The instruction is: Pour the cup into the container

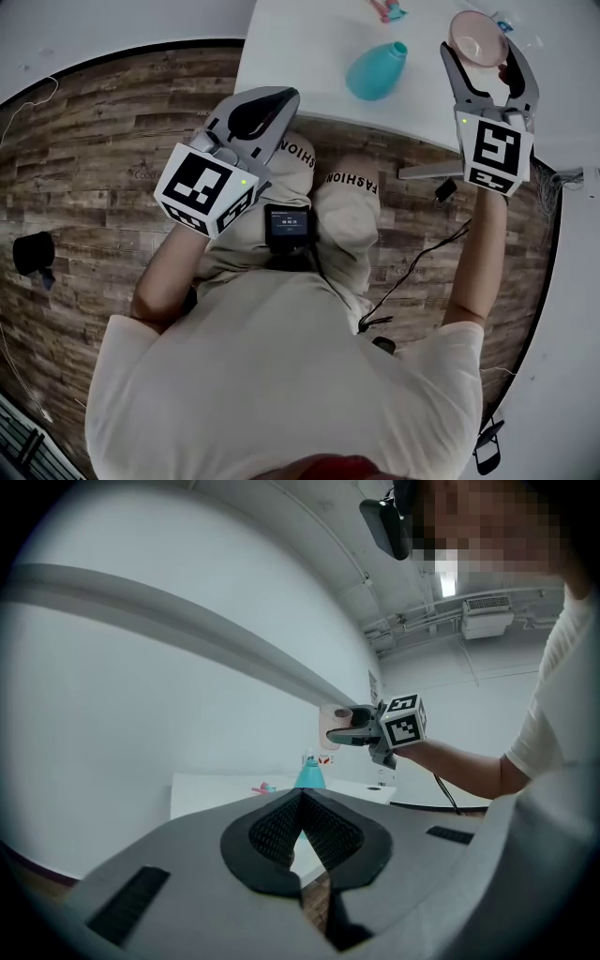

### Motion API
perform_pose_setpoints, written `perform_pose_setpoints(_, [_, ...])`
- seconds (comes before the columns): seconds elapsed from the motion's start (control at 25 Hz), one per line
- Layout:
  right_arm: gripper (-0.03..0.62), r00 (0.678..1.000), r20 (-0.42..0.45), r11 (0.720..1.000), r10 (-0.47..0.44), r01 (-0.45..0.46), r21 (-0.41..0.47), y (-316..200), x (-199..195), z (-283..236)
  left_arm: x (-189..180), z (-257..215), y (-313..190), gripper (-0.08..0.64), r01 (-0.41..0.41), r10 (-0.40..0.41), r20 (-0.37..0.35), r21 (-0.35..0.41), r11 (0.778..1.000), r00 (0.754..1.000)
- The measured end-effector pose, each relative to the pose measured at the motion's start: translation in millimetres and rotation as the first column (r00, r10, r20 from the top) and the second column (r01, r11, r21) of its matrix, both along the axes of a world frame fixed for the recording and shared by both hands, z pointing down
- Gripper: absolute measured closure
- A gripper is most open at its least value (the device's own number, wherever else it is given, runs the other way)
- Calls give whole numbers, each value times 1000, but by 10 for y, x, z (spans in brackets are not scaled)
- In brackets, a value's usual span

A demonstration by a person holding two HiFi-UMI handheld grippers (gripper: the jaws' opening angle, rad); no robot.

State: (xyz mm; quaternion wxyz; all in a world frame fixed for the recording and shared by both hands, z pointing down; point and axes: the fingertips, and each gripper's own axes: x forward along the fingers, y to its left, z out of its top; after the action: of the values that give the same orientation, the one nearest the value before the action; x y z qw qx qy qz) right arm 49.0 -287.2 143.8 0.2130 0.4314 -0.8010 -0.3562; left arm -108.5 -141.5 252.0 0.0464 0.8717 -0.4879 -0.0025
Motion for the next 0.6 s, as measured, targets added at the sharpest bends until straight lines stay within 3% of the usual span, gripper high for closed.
perform_pose_setpoints(0.28, [222,983,177,992,-39,59,-112,49,139,16,-39,-109,11,549,2,-1,-40,22,1000,999])
perform_pose_setpoints(0.6, [222,967,249,979,-53,100,-180,124,283,133,20,-206,94,549,-29,32,-79,46,999,996])
